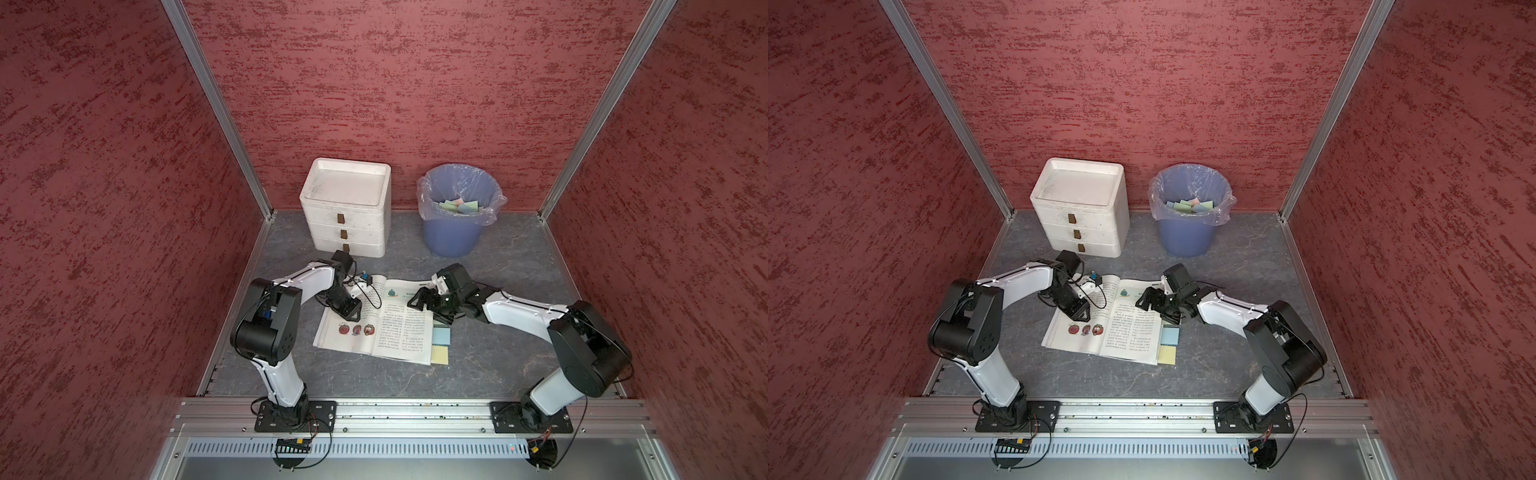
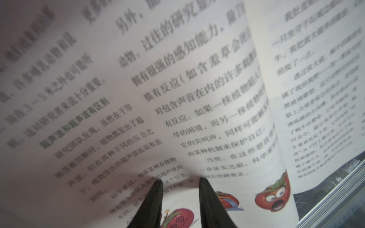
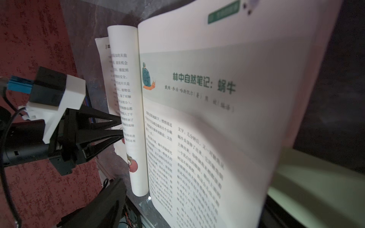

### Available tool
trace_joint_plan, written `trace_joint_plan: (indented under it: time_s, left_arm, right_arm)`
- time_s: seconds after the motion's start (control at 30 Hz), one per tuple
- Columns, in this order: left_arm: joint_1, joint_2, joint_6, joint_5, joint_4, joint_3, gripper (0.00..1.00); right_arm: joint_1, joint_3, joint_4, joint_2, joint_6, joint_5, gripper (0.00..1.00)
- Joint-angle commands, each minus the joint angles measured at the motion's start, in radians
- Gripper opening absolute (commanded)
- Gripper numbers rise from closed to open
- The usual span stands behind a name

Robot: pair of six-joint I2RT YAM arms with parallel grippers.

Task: Peel off the used sticky note
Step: Turn the page of the book at the center of the board.

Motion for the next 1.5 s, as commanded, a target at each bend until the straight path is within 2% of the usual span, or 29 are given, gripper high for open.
trace_joint_plan:
  time_s: [0.0,0.2,0.53,0.73,0.97,1.07,1.17,1.27,1.47]
  left_arm:
    - [-0.010,0.017,-0.003,0.005,0.022,-0.009,0.34]
    - [0.011,0.004,-0.003,0.047,0.007,0.000,0.34]
    - [0.290,-0.097,0.043,0.203,-0.113,0.083,0.33]
    - [0.414,-0.155,0.087,0.236,-0.163,0.094,0.33]
    - [0.523,-0.182,0.123,0.259,-0.215,0.141,0.33]
    - [0.508,-0.185,0.119,0.262,-0.228,0.157,0.33]
    - [0.439,-0.189,0.095,0.257,-0.232,0.159,0.33]
    - [0.329,-0.194,0.066,0.257,-0.223,0.165,0.33]
    - [0.110,-0.127,0.003,0.273,-0.231,0.256,0.33]
  right_arm:
    - [0.023,0.035,-0.023,-0.017,-0.014,-0.006,0.93]
    - [0.086,0.095,0.025,0.037,0.026,-0.020,0.93]
    - [0.266,0.409,0.001,0.211,0.027,-0.036,0.94]
    - [0.315,0.524,0.020,0.323,0.045,-0.058,0.95]
    - [0.330,0.592,0.036,0.386,0.054,-0.079,0.96]
    - [0.327,0.594,0.037,0.373,0.047,-0.082,0.96]
    - [0.316,0.545,0.017,0.309,0.024,-0.059,0.97]
    - [0.268,0.407,0.001,0.191,0.015,-0.014,0.97]
    - [0.080,0.077,-0.078,-0.081,-0.003,0.076,0.97]
